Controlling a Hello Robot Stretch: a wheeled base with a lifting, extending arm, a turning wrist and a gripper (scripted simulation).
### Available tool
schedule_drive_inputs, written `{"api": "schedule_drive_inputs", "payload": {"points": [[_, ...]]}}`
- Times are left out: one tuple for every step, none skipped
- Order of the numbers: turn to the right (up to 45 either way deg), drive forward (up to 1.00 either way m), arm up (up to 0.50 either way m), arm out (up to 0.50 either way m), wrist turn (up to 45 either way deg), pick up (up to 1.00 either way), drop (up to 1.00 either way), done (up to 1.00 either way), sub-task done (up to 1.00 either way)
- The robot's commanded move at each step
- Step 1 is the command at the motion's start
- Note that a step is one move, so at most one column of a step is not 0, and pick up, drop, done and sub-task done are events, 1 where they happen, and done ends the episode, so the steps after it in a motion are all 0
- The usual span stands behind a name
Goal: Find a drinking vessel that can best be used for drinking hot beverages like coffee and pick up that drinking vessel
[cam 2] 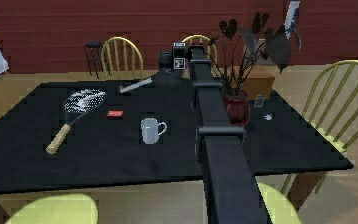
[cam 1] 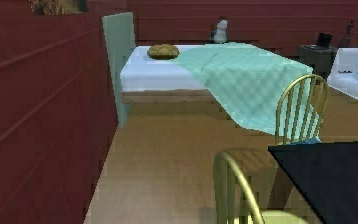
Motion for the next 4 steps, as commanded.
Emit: {"api": "schedule_drive_inputs", "payload": {"points": [[0.0,0.0,0.0,0.0,15.0,0.0,0.0,0.0,0.0],[0.0,0.0,-0.3,0.0,0.0,0.0,0.0,0.0,0.0],[0.0,0.0,0.0,0.0,0.0,1.0,0.0,0.0,0.0],[0.0,0.0,0.1,0.0,0.0,0.0,0.0,0.0,0.0]]}}
